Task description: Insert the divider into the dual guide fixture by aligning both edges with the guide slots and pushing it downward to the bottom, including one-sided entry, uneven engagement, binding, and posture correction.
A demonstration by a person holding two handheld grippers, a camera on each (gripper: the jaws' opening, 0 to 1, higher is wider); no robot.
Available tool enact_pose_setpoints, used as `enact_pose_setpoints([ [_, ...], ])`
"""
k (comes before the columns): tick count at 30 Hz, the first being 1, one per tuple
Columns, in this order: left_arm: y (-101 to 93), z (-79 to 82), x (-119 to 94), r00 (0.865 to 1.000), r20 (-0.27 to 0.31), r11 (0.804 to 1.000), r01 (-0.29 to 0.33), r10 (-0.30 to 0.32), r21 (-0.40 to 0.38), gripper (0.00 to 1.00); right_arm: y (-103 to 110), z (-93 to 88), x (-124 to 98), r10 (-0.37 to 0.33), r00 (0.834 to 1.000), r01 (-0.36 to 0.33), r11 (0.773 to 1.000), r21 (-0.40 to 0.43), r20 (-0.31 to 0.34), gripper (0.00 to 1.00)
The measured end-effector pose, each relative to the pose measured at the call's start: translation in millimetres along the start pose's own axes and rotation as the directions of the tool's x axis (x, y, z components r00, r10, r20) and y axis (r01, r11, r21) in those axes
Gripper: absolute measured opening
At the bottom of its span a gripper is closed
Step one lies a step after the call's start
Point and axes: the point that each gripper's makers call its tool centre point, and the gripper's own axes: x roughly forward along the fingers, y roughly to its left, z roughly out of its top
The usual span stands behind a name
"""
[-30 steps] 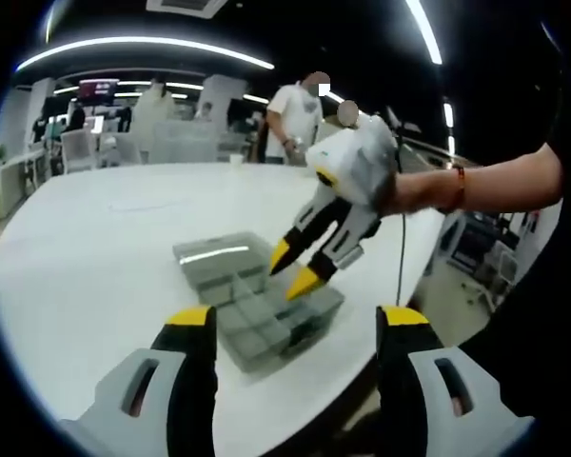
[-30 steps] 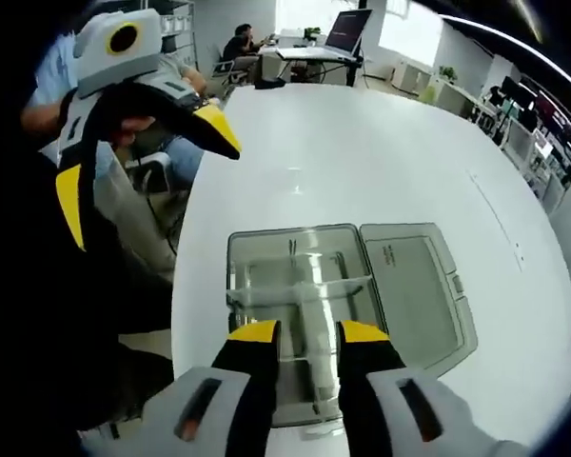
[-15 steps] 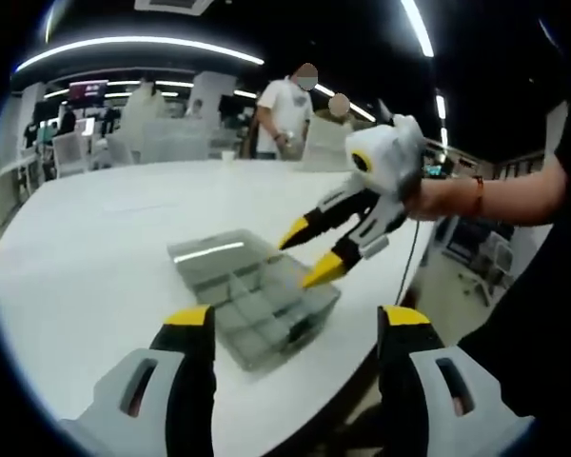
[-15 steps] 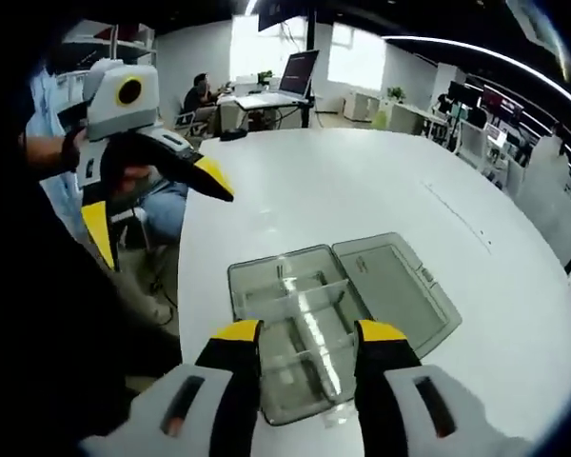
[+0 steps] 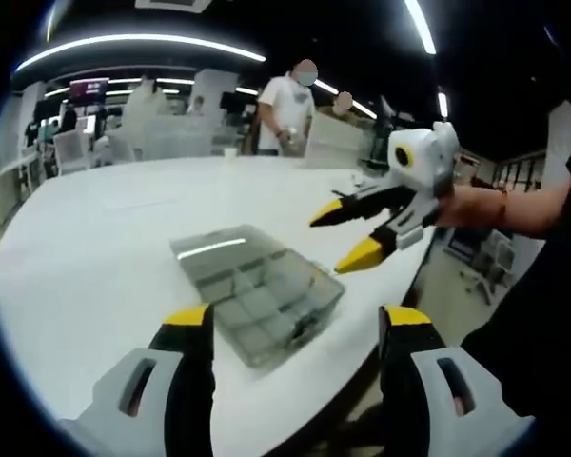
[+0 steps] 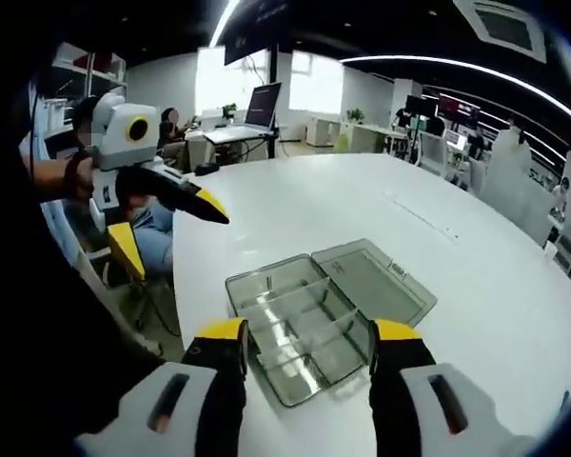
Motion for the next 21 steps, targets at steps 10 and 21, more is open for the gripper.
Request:
enact_pose_setpoints([
  [10,18.7,-7.6,-1.0,0.998,-0.031,0.998,-0.056,0.055,-0.024,0.69,-2.0,3.4,-7.1,-0.022,0.999,0.022,1.0,0.016,0.027,0.52],
  [21,48.3,-25.1,-10.5,0.984,-0.097,0.987,-0.154,0.15,-0.039,0.69,4.6,3.5,-5.8,-0.001,1.0,0.0,1.0,0.021,0.028,0.52],
])
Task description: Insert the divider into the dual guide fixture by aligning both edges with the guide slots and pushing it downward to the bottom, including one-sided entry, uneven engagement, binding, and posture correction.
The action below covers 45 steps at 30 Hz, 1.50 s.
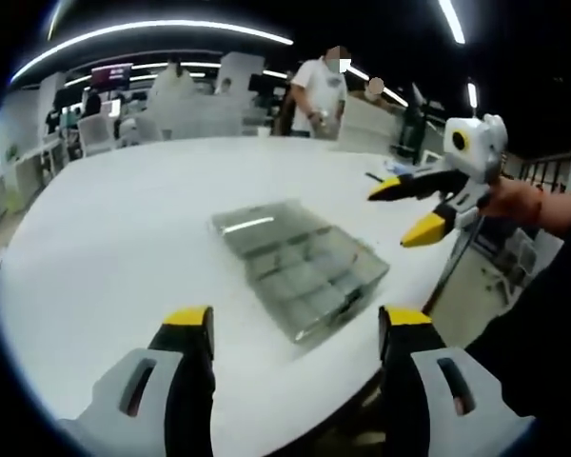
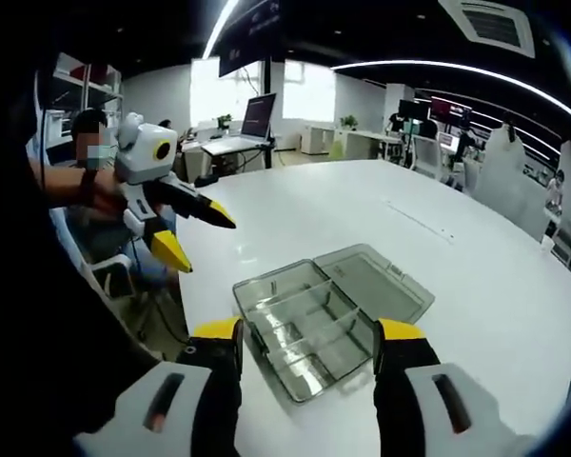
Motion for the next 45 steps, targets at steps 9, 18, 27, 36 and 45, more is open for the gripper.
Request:
enact_pose_setpoints([
  [9,19.2,-15.2,1.4,0.996,-0.035,0.996,-0.085,0.084,-0.015,0.69,11.1,-1.0,1.3,0.024,1.0,-0.024,1.0,-0.001,-0.008,0.51],
  [18,39.0,-29.2,1.4,0.983,-0.08,0.985,-0.167,0.164,-0.031,0.69,15.4,2.1,-4.2,0.013,1.0,-0.013,1.0,0.005,0.003,0.51],
  [27,48.5,-37.3,6.0,0.976,-0.097,0.98,-0.196,0.193,-0.028,0.69,17.5,0.8,-14.0,0.003,1.0,-0.003,1.0,0.03,0.021,0.51],
  [36,59.3,-45.1,4.9,0.967,-0.122,0.971,-0.233,0.225,-0.056,0.68,21.0,-1.9,-17.1,0.006,1.0,-0.007,0.999,0.033,0.016,0.5],
  [45,70.9,-48.2,8.2,0.955,-0.166,0.966,-0.256,0.247,-0.037,0.67,23.0,-1.0,-19.1,0.02,1.0,-0.02,1.0,0.024,0.013,0.5],
])
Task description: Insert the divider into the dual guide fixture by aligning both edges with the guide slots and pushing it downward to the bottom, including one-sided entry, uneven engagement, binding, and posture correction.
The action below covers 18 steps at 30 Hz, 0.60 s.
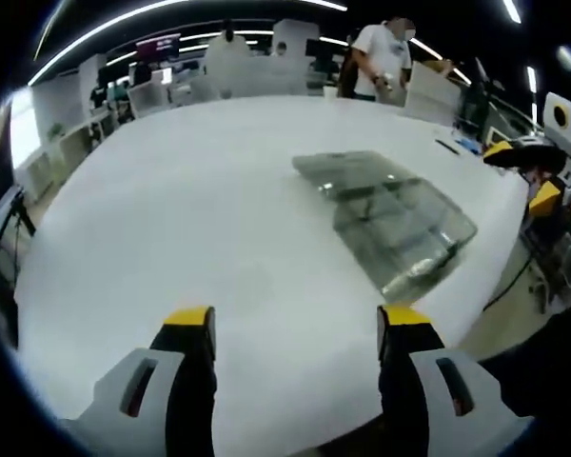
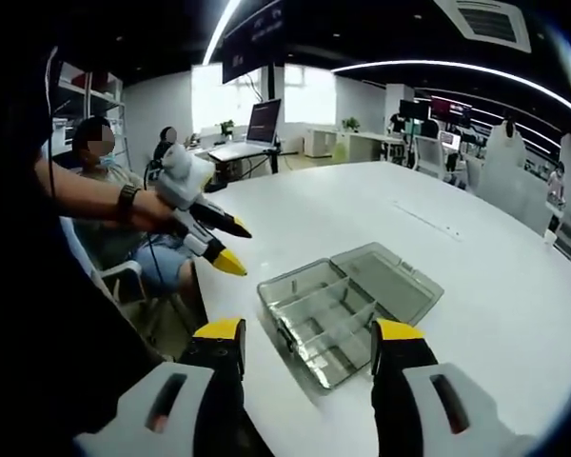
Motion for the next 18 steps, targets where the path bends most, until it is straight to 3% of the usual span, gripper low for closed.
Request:
enact_pose_setpoints([
  [18,20.0,-8.1,15.5,0.996,-0.084,0.999,-0.026,0.023,-0.028,0.64,-0.5,2.5,1.1,-0.009,1.0,0.008,1.0,0.027,0.011,0.48],
])
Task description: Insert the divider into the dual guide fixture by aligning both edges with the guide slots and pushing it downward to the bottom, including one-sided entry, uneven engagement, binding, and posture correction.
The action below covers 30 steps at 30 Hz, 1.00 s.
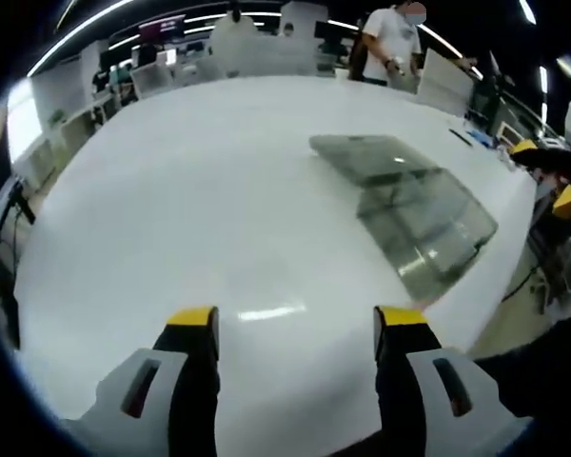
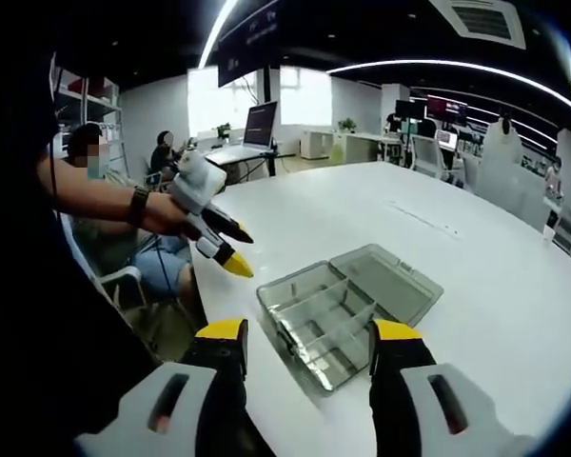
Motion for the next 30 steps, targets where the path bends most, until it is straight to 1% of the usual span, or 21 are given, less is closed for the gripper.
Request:
enact_pose_setpoints([
  [3,1.2,-4.6,3.8,0.999,-0.035,1.0,0.003,-0.004,-0.022,0.64,0.3,0.2,0.2,0.0,1.0,0.0,1.0,0.0,-0.001,0.47],
  [5,2.3,-2.3,4.5,1.0,-0.025,1.0,-0.005,0.004,-0.016,0.63,-0.2,0.6,-0.1,-0.004,1.0,0.004,1.0,0.001,0.0,0.47],
  [7,1.9,-2.8,7.0,0.999,-0.037,1.0,-0.005,0.005,-0.006,0.63,-0.8,0.5,-0.3,-0.007,1.0,0.007,1.0,0.008,0.002,0.47],
  [9,2.9,-2.3,9.0,0.999,-0.043,1.0,-0.008,0.007,-0.012,0.63,-0.9,0.4,-0.4,-0.008,1.0,0.008,1.0,0.008,0.001,0.47],
  [13,5.4,-1.3,11.2,0.998,-0.053,1.0,-0.026,0.026,-0.005,0.62,-2.0,1.0,-1.2,-0.01,1.0,0.01,1.0,0.005,0.0,0.47],
  [18,8.3,-6.7,16.7,0.994,-0.1,0.999,-0.048,0.048,-0.004,0.61,-4.8,-3.6,0.4,-0.009,1.0,0.009,1.0,0.009,-0.009,0.47],
  [19,8.1,-4.2,16.1,0.995,-0.088,0.999,-0.054,0.053,-0.001,0.61,-5.0,-3.9,0.4,-0.009,1.0,0.009,1.0,0.011,-0.011,0.46],
  [21,9.6,-2.7,18.0,0.994,-0.089,0.998,-0.065,0.064,-0.011,0.61,-4.8,-3.2,0.1,-0.008,1.0,0.008,1.0,0.014,-0.007,0.46],
  [23,12.7,-3.2,19.7,0.991,-0.107,0.996,-0.083,0.085,0.019,0.59,-5.4,-3.6,0.4,-0.008,1.0,0.008,1.0,0.014,-0.007,0.46],
  [26,13.3,-1.8,21.2,0.987,-0.125,0.995,-0.097,0.1,0.033,0.58,-6.2,-3.3,1.3,-0.008,1.0,0.008,1.0,0.014,-0.01,0.46],
  [30,17.2,-0.5,22.4,0.981,-0.156,0.994,-0.112,0.113,0.014,0.56,-7.6,-2.9,2.1,-0.009,1.0,0.009,1.0,0.017,-0.009,0.46],
])
